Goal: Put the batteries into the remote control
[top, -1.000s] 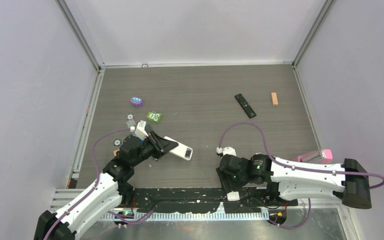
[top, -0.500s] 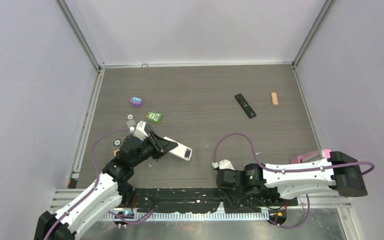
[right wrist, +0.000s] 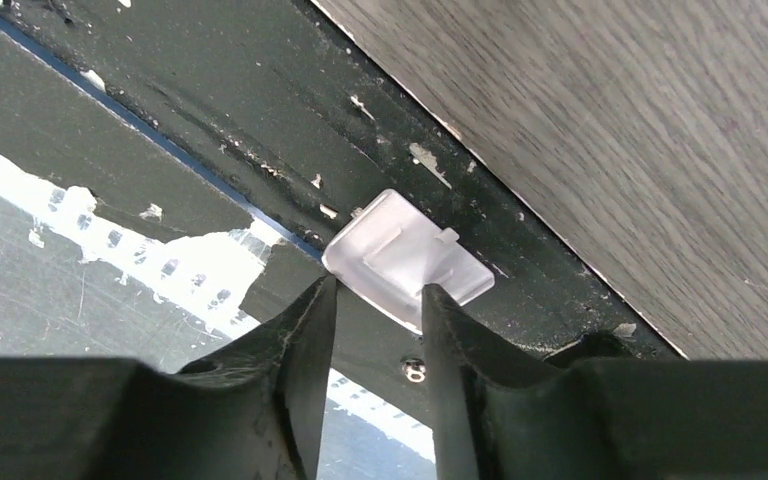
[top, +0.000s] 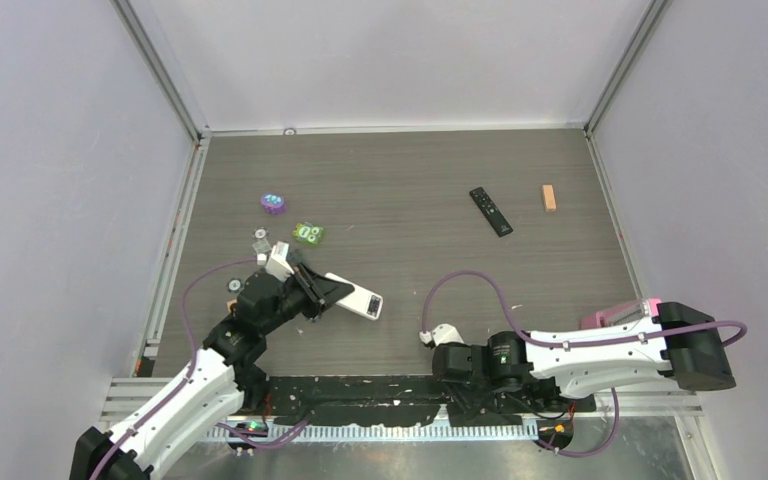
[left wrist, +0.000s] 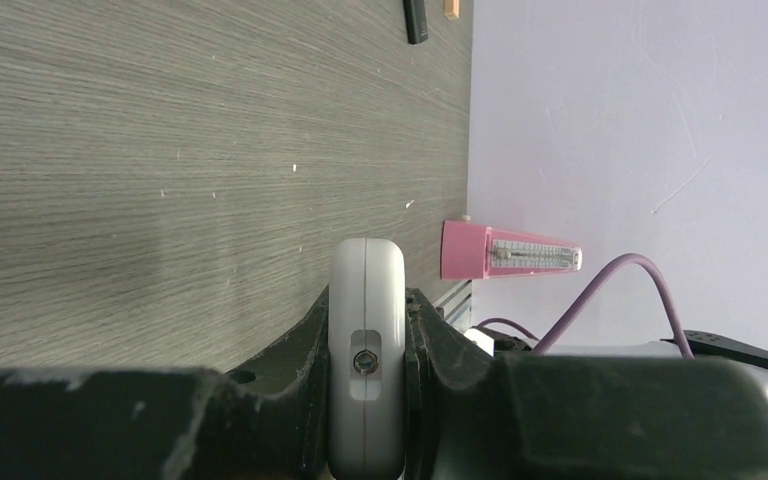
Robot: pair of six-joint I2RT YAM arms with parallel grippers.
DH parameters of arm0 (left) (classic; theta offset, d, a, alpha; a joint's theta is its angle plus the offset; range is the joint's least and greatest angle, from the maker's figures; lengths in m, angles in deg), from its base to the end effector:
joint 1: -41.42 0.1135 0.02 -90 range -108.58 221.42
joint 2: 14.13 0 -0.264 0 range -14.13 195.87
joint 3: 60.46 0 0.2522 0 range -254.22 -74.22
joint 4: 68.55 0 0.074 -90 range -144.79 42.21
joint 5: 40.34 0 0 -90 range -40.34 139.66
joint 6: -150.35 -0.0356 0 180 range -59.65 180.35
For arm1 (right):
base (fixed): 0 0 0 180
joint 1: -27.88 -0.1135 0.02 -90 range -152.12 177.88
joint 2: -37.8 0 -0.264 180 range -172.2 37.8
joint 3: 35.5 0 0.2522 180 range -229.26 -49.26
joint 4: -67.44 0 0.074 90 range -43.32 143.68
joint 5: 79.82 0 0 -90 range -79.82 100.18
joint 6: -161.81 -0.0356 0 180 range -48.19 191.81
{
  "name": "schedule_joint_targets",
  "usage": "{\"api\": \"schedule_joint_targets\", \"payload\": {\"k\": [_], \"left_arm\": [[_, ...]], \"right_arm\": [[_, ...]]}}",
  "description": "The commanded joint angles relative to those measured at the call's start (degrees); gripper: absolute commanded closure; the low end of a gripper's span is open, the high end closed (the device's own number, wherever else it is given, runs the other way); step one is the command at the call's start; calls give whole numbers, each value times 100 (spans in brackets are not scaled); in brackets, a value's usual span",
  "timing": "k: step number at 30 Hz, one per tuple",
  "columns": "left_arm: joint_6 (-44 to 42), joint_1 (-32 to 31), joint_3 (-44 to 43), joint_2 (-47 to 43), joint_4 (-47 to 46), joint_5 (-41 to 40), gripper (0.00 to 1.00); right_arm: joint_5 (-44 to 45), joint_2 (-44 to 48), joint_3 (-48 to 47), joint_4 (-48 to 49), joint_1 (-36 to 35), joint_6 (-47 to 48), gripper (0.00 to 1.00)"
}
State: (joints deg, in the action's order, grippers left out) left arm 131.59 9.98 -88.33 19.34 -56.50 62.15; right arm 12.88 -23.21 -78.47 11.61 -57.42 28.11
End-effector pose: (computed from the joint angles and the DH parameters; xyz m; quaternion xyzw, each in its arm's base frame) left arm 0.1277 -0.0871 0.2015 -0.2128 0.7764 -0.5130 0.2980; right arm 0.0150 0.1616 0.1611 -0.3484 0.9265 0.1166 0.0814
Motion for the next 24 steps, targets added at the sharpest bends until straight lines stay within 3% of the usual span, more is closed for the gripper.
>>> {"api": "schedule_joint_targets", "payload": {"k": [1,10,24], "left_arm": [[-136,55,-204,-96,-59,-80,100],[-137,68,-197,-118,-40,-58,100],[-167,82,-263,-346,155,-170,100]], "right_arm": [[259,-133,258,335,-118,8,63],[866,20,96,193,-140,-239,94],[1970,21,-679,243,130,-486,95]]}}
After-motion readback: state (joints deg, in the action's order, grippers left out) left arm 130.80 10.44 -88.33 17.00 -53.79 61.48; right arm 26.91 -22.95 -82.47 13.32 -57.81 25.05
